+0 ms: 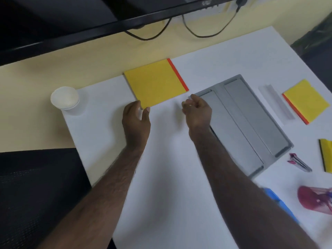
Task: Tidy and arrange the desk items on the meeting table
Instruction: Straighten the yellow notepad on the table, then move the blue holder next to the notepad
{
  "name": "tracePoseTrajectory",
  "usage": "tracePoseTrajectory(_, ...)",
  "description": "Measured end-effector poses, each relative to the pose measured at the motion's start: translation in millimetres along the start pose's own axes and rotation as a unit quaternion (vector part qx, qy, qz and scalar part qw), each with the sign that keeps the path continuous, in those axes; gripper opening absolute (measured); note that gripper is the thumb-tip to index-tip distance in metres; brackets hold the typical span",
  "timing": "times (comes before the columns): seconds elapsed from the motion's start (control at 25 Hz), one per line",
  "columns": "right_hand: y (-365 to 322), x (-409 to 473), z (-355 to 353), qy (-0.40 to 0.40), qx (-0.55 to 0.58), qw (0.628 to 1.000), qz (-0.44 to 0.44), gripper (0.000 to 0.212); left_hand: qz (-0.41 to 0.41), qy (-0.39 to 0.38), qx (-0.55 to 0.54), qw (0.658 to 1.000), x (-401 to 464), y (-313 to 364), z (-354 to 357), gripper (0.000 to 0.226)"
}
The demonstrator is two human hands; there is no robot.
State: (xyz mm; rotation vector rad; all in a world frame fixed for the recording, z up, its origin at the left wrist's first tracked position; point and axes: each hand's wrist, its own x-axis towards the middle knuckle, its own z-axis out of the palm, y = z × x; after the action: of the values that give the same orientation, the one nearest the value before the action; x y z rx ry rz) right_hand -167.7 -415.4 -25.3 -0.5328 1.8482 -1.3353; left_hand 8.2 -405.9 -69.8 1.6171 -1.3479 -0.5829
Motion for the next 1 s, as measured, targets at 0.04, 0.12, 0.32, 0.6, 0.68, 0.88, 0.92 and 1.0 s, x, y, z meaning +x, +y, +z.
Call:
tracePoseTrajectory(0.04, 2.5, -15.5, -13.7, -0.010, 0.002, 1.000, -0.019, 0.042, 0.019, -0.003, 0.002, 1.000, -18.2, 2.5, 0.6, 0.033)
tracePoseTrajectory(0.12, 9.1, -47.5, -43.4, -0.028, -0.034, 0.998, -0.053, 0.038, 0.051, -0.012, 0.009, 0.999, -55.4, 8.5, -0.9, 0.037)
tracePoseTrajectory(0.32, 28.9, -126.7, -136.9, -0.007, -0.145, 0.981, -0.128, 0.038, 0.143, -0.104, 0.036, 0.984, -140.5, 33.8, -9.9, 0.045)
tracePoseTrajectory(0.6, 67.8, -187.4, -274.7, 0.108, -0.260, 0.952, -0.116, 0.040, 0.221, -0.207, 0.033, 0.953, -217.7, 71.9, -33.6, 0.048)
tracePoseTrajectory(0.68, 77.6, -193.4, -304.8, 0.134, -0.304, 0.934, -0.134, 0.041, 0.238, -0.231, 0.039, 0.942, -231.3, 77.8, -43.4, 0.049)
tracePoseTrajectory(0.88, 99.8, -191.5, -368.4, 0.140, -0.381, 0.906, -0.123, 0.061, 0.284, -0.280, 0.063, 0.915, -254.9, 92.6, -68.2, 0.048)
tracePoseTrajectory(0.92, 102.5, -189.7, -376.9, 0.130, -0.403, 0.899, -0.109, 0.069, 0.293, -0.282, 0.067, 0.911, -258.5, 95.2, -72.7, 0.049)
tracePoseTrajectory(1.0, 107.6, -188.5, -390.1, 0.112, -0.447, 0.884, -0.076, 0.081, 0.306, -0.288, 0.076, 0.904, -263.6, 100.4, -80.9, 0.050)
